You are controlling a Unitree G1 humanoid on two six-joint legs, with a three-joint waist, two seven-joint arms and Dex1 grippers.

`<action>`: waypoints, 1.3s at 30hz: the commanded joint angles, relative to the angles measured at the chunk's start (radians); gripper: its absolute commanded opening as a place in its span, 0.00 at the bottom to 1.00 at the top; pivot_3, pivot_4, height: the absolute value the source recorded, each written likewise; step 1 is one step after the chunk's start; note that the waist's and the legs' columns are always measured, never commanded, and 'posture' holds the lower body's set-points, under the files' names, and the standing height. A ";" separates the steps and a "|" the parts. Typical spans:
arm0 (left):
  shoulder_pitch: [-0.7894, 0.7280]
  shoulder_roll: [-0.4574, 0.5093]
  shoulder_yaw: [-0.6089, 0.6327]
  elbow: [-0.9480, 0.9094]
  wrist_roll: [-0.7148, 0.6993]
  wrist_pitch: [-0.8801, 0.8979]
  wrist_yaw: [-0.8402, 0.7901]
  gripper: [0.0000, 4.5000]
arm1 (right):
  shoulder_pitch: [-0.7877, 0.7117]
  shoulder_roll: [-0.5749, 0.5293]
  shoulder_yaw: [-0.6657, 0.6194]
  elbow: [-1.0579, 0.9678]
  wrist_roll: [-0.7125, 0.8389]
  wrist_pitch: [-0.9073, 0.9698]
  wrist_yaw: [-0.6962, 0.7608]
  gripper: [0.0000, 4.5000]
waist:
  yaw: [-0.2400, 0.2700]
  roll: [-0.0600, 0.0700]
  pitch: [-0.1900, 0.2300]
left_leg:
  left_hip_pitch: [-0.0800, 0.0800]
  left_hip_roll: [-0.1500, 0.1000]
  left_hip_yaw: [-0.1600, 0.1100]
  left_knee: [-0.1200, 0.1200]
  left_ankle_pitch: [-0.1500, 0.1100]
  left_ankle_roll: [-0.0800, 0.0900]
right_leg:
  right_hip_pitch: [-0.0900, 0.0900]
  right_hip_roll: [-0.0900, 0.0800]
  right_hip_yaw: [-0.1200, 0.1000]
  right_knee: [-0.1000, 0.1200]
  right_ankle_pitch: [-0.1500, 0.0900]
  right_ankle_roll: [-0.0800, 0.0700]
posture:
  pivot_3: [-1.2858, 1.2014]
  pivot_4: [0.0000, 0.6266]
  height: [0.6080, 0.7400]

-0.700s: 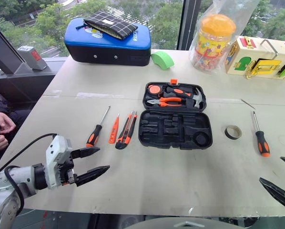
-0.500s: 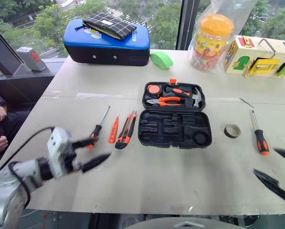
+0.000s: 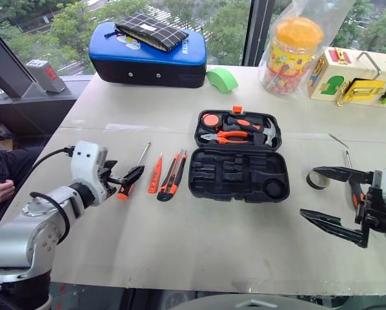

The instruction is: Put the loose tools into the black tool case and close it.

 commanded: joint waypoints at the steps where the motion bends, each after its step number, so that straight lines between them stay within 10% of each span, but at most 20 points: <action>1: 0.016 -0.006 -0.050 0.022 0.065 -0.015 0.020 0.94 | -0.006 0.008 0.012 -0.004 -0.021 -0.026 0.010 1.00 | 0.002 0.000 0.000 | 0.000 0.000 0.000 0.000 0.000 0.000 | 0.000 0.000 0.000 0.000 0.000 0.000 | 0.52 0.24 1.00; 9: 0.050 -0.047 -0.042 0.065 0.082 -0.119 -0.052 0.19 | 0.060 0.059 -0.016 0.014 -0.081 -0.087 0.041 1.00 | 0.006 0.001 -0.002 | 0.000 0.001 0.000 0.001 0.000 0.000 | 0.000 -0.002 0.000 0.001 0.000 0.000 | 0.52 0.24 1.00; 15: -0.044 0.010 0.007 0.065 -0.027 -0.198 -0.273 0.18 | 0.147 0.119 -0.067 -0.009 -0.086 -0.102 0.022 1.00 | 0.007 -0.001 -0.001 | -0.002 0.000 -0.001 0.002 0.000 0.000 | 0.000 -0.002 -0.002 0.002 0.000 0.000 | 0.52 0.24 1.00; 20: -0.346 0.141 -0.344 0.188 0.120 -0.411 -0.666 0.18 | 0.260 0.206 -0.118 -0.026 -0.098 -0.120 -0.010 1.00 | 0.016 0.000 -0.002 | -0.001 -0.002 -0.003 0.002 0.001 -0.001 | 0.001 -0.001 -0.004 0.002 0.000 0.000 | 0.52 0.24 1.00; 27: -0.829 -0.058 -0.744 0.698 0.475 -0.749 -0.846 0.18 | 0.336 0.277 -0.203 -0.029 -0.081 -0.121 -0.077 1.00 | 0.020 0.001 -0.002 | -0.003 -0.004 0.005 0.006 0.000 0.001 | 0.000 0.004 -0.002 0.002 0.001 0.002 | 0.52 0.24 1.00; 39: -1.052 -0.246 -0.872 1.223 0.731 -1.075 -0.879 0.18 | 0.271 0.197 -0.282 -0.010 0.019 -0.094 -0.096 1.00 | 0.005 0.002 -0.001 | -0.004 -0.003 -0.010 0.006 -0.001 0.003 | -0.002 0.014 0.007 0.002 0.002 0.003 | 0.52 0.24 1.00</action>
